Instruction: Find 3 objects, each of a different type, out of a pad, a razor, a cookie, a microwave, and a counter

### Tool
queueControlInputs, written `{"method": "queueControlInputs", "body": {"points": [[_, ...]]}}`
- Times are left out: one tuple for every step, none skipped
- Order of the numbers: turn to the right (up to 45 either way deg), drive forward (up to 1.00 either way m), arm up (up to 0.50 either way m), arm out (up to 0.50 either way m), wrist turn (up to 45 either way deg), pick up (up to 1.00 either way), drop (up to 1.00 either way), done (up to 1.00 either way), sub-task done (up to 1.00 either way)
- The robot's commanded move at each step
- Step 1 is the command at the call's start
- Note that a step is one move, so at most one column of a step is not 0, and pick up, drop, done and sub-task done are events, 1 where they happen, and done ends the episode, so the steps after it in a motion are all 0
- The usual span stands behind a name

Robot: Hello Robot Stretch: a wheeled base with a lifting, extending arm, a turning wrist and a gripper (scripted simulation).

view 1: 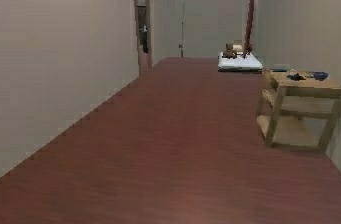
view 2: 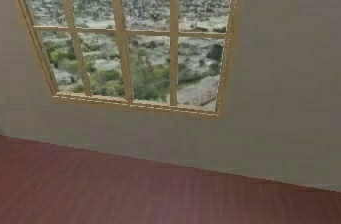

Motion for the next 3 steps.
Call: {"method": "queueControlInputs", "body": {"points": [[0.0, 1.00, 0.00, 0.00, 0.0, 0.00, 0.00, 0.00, 0.00], [0.0, 1.00, 0.00, 0.00, 0.0, 0.00, 0.00, 0.00, 0.00], [0.0, 1.00, 0.00, 0.00, 0.0, 0.00, 0.00, 0.00, 0.00]]}}
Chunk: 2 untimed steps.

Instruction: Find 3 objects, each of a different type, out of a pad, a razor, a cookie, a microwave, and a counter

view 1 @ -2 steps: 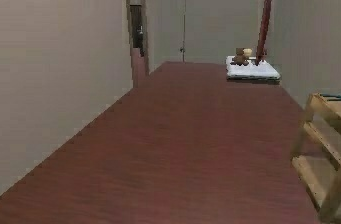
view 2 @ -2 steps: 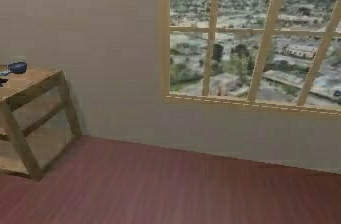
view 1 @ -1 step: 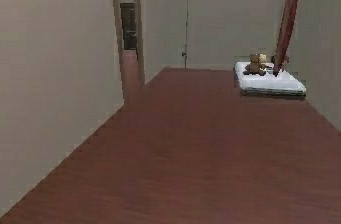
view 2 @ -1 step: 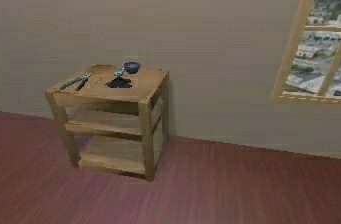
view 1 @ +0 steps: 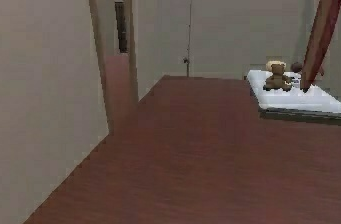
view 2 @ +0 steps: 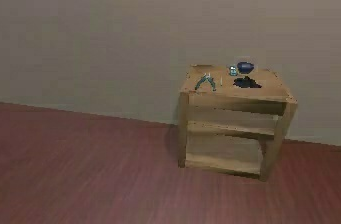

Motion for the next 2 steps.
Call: {"method": "queueControlInputs", "body": {"points": [[0.0, 1.00, 0.00, 0.00, 0.0, 0.00, 0.00, 0.00, 0.00], [-3.0, 0.00, 0.00, 0.00, 0.0, 0.00, 0.00, 0.00, 0.00]]}}
